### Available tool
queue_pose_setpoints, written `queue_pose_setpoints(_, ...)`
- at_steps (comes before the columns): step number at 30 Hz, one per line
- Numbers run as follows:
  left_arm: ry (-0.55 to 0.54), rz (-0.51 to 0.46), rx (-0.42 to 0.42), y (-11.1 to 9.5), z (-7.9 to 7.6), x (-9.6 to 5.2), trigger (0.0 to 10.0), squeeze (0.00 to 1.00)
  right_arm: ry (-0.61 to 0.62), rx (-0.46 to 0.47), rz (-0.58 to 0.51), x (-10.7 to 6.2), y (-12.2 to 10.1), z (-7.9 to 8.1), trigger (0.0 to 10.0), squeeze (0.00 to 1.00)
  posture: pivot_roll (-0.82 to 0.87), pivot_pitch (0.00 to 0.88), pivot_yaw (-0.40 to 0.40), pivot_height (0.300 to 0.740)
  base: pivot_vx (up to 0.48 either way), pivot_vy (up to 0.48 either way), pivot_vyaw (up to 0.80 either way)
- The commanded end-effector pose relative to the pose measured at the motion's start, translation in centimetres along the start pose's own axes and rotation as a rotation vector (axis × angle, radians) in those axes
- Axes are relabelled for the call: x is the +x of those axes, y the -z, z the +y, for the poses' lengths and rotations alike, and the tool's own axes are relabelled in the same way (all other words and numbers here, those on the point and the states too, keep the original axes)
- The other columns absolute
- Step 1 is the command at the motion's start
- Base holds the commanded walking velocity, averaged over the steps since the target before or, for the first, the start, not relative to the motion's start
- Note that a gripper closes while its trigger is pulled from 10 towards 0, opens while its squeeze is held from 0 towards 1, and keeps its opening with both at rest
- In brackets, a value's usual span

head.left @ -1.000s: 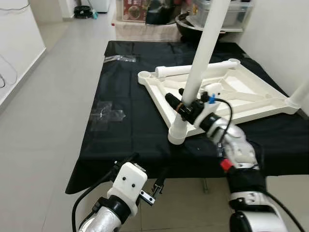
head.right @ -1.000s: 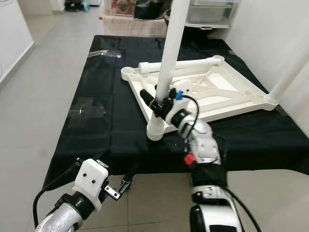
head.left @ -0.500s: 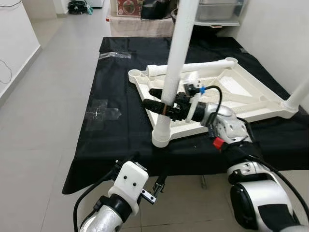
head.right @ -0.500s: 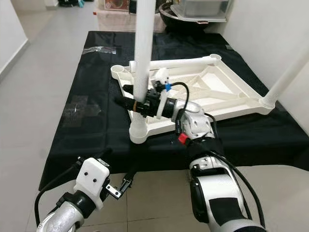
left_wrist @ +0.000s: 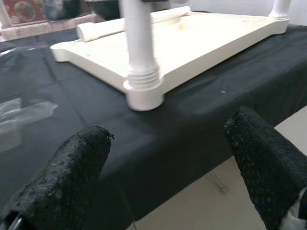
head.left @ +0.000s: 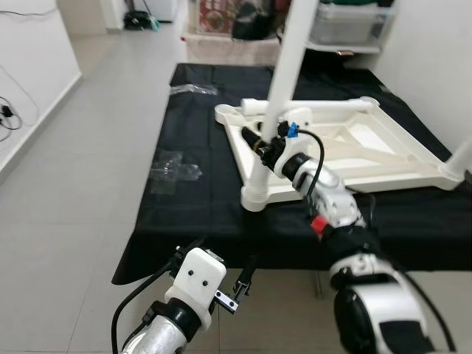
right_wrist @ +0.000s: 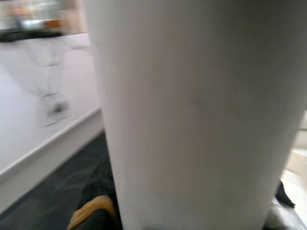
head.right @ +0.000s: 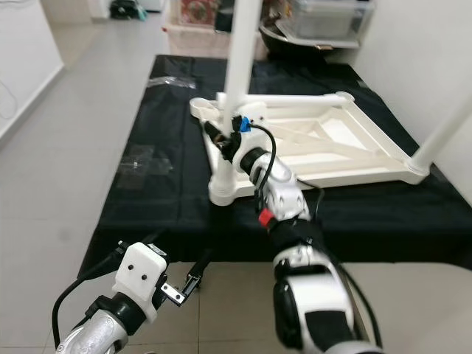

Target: Building children table

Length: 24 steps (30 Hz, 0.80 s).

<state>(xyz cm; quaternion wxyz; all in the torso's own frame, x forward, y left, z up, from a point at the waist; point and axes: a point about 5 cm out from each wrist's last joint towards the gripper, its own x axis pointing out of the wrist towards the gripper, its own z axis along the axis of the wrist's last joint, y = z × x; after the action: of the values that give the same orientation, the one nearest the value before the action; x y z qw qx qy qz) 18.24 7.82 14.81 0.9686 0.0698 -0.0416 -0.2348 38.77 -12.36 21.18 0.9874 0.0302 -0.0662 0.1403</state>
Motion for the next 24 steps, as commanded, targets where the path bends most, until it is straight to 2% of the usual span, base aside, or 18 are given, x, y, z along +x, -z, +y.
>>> queue_pose_setpoints(1,0.015,0.013,-0.003,0.3,-0.2,0.0,10.0,0.0,0.262,-0.015,0.03,-1.5,0.8,-2.7,0.0,0.0,0.12,0.068,-0.068,0.74,0.0,0.0,0.0)
queue_pose_setpoints(2,0.015,0.013,-0.003,0.3,-0.2,0.0,10.0,0.0,0.262,-0.015,0.03,-1.5,0.8,-2.7,0.0,0.0,0.12,0.068,-0.068,0.74,0.0,0.0,0.0)
queue_pose_setpoints(3,0.019,0.014,-0.003,0.4,-0.3,0.0,10.0,0.0,0.38,-0.016,0.038,-2.5,1.1,-2.7,0.0,0.0,0.12,0.067,-0.068,0.74,0.0,0.0,0.0)
queue_pose_setpoints(4,0.019,0.014,-0.003,0.4,-0.3,0.0,10.0,0.0,0.38,-0.016,0.038,-2.5,1.1,-2.7,0.0,0.0,0.12,0.067,-0.068,0.74,0.0,0.0,0.0)
queue_pose_setpoints(5,0.022,0.015,-0.002,0.4,-0.3,0.0,10.0,0.0,0.474,-0.015,0.048,-3.4,1.3,-2.3,0.0,0.0,0.12,0.067,-0.069,0.74,0.0,0.0,0.0)
queue_pose_setpoints(6,0.023,0.015,-0.002,0.4,-0.3,0.0,10.0,0.0,0.536,0.002,0.071,-4.0,1.7,-1.4,0.0,0.0,0.12,0.066,-0.07,0.74,0.0,0.0,0.0)
queue_pose_setpoints(7,0.023,0.015,-0.002,0.4,-0.3,0.0,10.0,0.0,0.536,0.002,0.071,-4.0,1.7,-1.4,0.0,0.0,0.12,0.066,-0.07,0.74,0.0,0.0,0.0)
queue_pose_setpoints(9,0.023,0.014,-0.001,0.4,-0.3,0.0,10.0,0.0,0.574,0.023,0.085,-4.0,1.9,0.2,0.0,0.0,0.12,0.067,-0.069,0.74,0.0,0.0,0.0)
queue_pose_setpoints(10,0.022,0.014,-0.001,0.4,-0.3,0.0,10.0,0.0,0.54,0.044,0.057,-3.5,1.7,0.9,2.9,0.0,0.13,0.066,-0.072,0.74,0.0,0.0,0.0)
queue_pose_setpoints(11,0.022,0.014,-0.001,0.4,-0.3,0.0,10.0,0.0,0.54,0.044,0.057,-3.5,1.7,0.9,2.9,0.0,0.13,0.066,-0.072,0.74,0.0,0.0,0.0)
queue_pose_setpoints(12,0.022,0.014,-0.001,0.4,-0.3,0.0,10.0,0.0,0.492,0.068,0.013,-3.0,1.3,1.6,10.0,0.0,0.13,0.068,-0.075,0.74,0.0,0.0,0.0)
queue_pose_setpoints(13,0.022,0.014,-0.001,0.4,-0.3,0.0,10.0,0.0,0.455,0.078,-0.021,-2.7,1.0,2.1,10.0,0.0,0.13,0.069,-0.076,0.74,0.0,0.0,0.0)
queue_pose_setpoints(14,0.021,0.014,-0.001,0.4,-0.3,0.0,10.0,0.0,0.402,0.082,-0.051,-2.3,0.7,2.4,10.0,1.0,0.12,0.068,-0.073,0.74,0.0,0.0,0.0)
queue_pose_setpoints(21,0.021,0.015,-0.003,0.4,-0.4,-0.1,10.0,0.0,0.365,0.022,-0.084,-2.6,0.1,2.3,10.0,1.0,0.12,0.068,-0.074,0.74,0.0,0.0,0.0)
queue_pose_setpoints(22,0.021,0.015,-0.004,0.4,-0.4,-0.1,10.0,0.0,0.369,0.006,-0.083,-2.7,0.0,2.1,10.0,0.96,0.12,0.068,-0.074,0.74,0.0,0.0,0.0)
queue_pose_setpoints(23,0.02,0.016,-0.005,0.4,-0.4,0.0,10.0,0.0,0.166,0.042,-0.079,-2.4,0.1,2.1,10.0,0.0,0.12,0.068,-0.072,0.74,0.0,0.0,0.0)
queue_pose_setpoints(24,0.02,0.016,-0.005,0.4,-0.4,0.0,10.0,0.0,0.166,0.042,-0.079,-2.4,0.1,2.1,10.0,0.0,0.12,0.068,-0.072,0.74,0.0,0.0,0.0)
